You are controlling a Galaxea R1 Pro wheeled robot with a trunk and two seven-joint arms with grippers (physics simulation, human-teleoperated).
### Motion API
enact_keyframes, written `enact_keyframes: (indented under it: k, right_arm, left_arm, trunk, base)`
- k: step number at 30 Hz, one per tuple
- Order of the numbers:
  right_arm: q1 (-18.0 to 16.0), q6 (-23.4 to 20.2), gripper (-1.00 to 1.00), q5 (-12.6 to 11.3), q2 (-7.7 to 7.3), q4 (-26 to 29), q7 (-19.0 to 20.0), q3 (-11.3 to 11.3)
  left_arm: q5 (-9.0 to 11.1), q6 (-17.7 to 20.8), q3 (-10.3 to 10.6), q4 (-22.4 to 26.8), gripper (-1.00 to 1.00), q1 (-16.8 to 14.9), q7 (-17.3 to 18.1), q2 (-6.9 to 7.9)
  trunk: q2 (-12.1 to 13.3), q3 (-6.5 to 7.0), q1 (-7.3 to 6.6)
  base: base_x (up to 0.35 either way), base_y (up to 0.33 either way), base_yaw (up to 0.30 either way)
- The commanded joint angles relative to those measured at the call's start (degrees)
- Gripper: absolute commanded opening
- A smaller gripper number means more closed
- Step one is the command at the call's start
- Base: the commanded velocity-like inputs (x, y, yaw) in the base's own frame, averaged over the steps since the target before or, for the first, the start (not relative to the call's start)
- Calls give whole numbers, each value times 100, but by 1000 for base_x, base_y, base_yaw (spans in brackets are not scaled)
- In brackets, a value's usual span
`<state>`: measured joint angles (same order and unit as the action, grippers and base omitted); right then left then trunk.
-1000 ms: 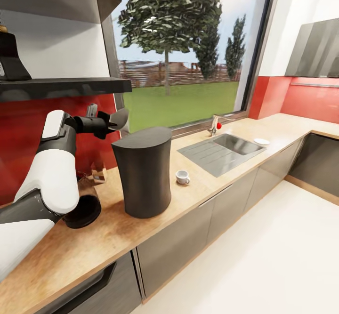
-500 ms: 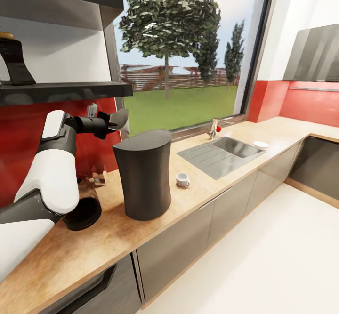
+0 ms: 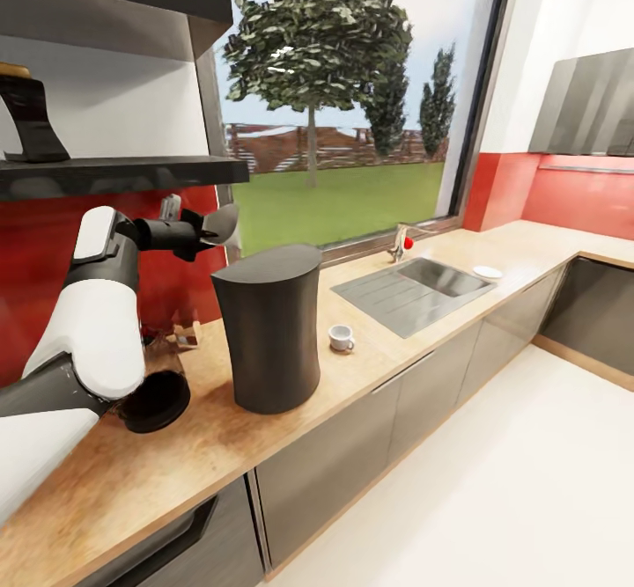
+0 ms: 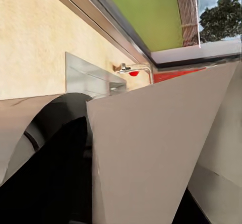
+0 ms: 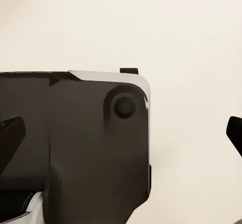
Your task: Set up a coffee station on the kitchen countertop: keep the coffee maker on the countertop, move the bottle of coffee from the kitchen shelf to the counter next to the coffee maker, place a paper coffee filter on top of the coffee maker, put the saucer next to the coffee maker with the coffee cup on the saucer, and place the electric kettle next to the coffee maker.
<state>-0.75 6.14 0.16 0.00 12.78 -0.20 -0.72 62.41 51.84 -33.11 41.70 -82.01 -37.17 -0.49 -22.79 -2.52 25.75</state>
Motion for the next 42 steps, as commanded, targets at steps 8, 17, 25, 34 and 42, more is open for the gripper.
enact_keyframes:
  k: [8, 17, 25, 34, 42]
  right_arm:
    - [-5, 19, 100, 1, 0, -3, 0, -7]
    - [-5, 19, 100, 1, 0, -3, 0, -7]
    - [-5, 19, 100, 1, 0, -3, -3, -7]
    - [-4, 19, 100, 1, 0, -3, -3, -7]
    - [-4, 19, 100, 1, 0, -3, -4, -7]
  left_arm:
    - [317, 224, -30, 5, -100, -8, -51, 229]
    - [368, 230, -12, -11, -100, -8, -53, 259]
    - [369, 230, 22, -30, -100, -8, -53, 251]
    - [369, 230, 41, -37, -100, -5, -53, 244]
    - [361, 225, 41, -56, -100, 146, -65, 236]
  trunk:
    - [-13, -14, 4]
    - [-13, -14, 4]
    - [-13, -14, 4]
    - [-13, -14, 4]
    - [-13, -14, 4]
  base:
    - [0, 73, 0]
    - [0, 55, -15]
    - [0, 1, -90]
    - [0, 0, -45]
    - [0, 0, -3]
